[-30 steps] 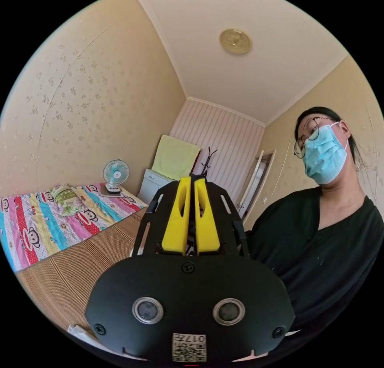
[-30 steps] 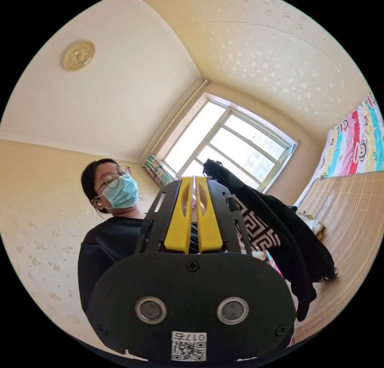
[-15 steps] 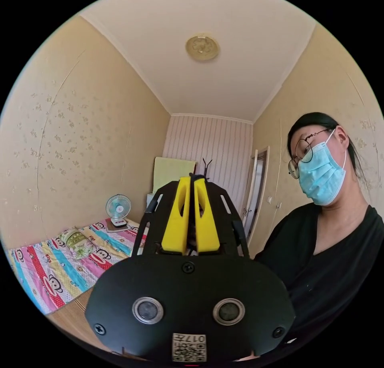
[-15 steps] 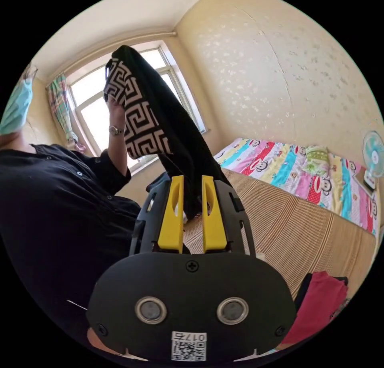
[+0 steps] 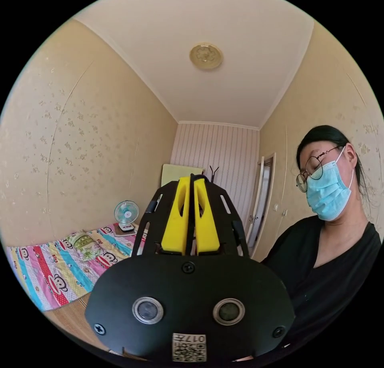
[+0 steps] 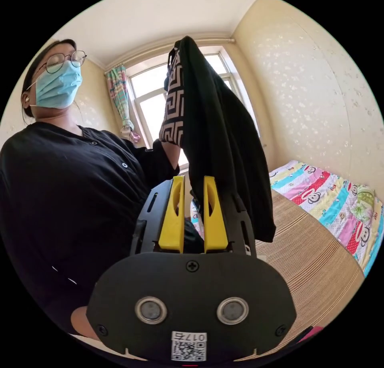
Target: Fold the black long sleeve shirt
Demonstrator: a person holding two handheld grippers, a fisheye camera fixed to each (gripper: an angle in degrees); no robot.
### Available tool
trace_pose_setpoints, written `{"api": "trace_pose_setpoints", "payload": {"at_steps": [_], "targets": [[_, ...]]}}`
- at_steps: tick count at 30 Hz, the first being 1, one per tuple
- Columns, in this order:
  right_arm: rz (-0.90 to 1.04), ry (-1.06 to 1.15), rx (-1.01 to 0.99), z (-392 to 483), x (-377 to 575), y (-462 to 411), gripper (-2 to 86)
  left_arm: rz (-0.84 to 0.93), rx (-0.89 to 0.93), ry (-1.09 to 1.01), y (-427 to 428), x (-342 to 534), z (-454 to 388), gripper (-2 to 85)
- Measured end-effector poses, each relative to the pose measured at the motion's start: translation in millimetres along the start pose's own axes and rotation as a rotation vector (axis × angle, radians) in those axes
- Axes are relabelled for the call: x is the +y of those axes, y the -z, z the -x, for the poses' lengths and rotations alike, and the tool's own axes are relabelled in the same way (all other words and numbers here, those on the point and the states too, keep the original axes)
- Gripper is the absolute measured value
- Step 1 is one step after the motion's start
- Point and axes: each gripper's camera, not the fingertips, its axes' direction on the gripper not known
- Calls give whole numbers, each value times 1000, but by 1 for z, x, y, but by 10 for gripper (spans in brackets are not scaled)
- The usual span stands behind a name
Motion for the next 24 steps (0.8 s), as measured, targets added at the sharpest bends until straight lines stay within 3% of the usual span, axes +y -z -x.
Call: {"api": "trace_pose_setpoints", "payload": {"at_steps": [4, 9, 14, 24], "targets": [[18, -86, -104, 2, 15, -26, 46, -12, 20, 55, 0, 2, 11, -10], [-26, -56, -2, 14, 20, -8, 12, -49, 96, 181, 15, 8, 42, -10], [-108, -79, 179, 21, 26, 58, 4, -116, 186, 314, 39, 20, 78, -9], [-456, -169, 363, 40, 40, 180, 2, -54, 60, 505, 78, 50, 128, -9]]}}
